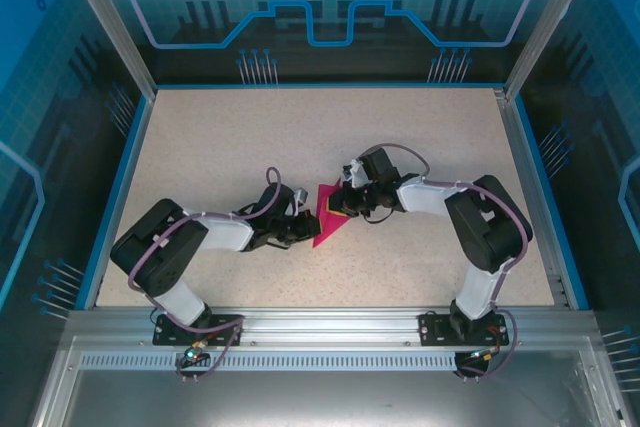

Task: Fold a paper plane with a square sheet of paper (pick it up from the middle)
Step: Fourth fold the wing at the center of the table.

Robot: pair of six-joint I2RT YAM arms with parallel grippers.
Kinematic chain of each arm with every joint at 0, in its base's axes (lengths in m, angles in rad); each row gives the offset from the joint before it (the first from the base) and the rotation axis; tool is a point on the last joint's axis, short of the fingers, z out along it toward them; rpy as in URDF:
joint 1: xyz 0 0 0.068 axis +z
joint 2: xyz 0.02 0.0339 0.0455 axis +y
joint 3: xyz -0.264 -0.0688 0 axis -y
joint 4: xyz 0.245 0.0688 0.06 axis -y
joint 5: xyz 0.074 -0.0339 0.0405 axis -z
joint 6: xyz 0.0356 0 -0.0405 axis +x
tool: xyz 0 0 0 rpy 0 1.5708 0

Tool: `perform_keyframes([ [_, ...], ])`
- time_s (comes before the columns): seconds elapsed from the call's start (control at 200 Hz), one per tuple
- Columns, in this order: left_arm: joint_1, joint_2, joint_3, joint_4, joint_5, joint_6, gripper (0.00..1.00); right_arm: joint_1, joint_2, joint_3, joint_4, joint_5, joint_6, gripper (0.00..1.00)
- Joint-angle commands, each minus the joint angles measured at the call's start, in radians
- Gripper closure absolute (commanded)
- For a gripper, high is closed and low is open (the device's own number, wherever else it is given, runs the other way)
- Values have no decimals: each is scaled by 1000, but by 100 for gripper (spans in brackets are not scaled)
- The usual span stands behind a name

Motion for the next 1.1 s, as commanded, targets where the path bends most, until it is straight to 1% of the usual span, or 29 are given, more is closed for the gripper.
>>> perform_keyframes([
  [0.0, 20, 22, -6, 13, 43, 4, 92, 17, 30, 31, 24, -25, 16, 88],
  [0.2, 40, 46, 13, 11, 83, 16, 91, 22, 52, 51, 30, -30, 20, 88],
  [0.385, 45, 42, 18, 5, 86, 21, 89, 24, 84, 68, 25, -19, 26, 88],
  [0.45, 45, 34, 21, -8, 80, 26, 87, 25, 92, 72, 28, -17, 31, 88],
  [0.64, 44, -12, 21, -63, 43, 58, 74, 25, 97, 74, 18, -5, 29, 88],
  [0.74, 40, -22, 25, -86, 36, 76, 70, 24, 101, 76, 22, -4, 32, 88],
  [0.915, 18, -16, 45, -129, 31, 115, 68, 24, 103, 80, 24, -7, 36, 88],
  [1.02, 1, -23, 56, -157, 5, 132, 68, 24, 102, 83, 22, -8, 36, 88],
  [1.095, -8, -24, 72, -209, -30, 154, 68, 24, 102, 83, 21, -7, 35, 88],
])
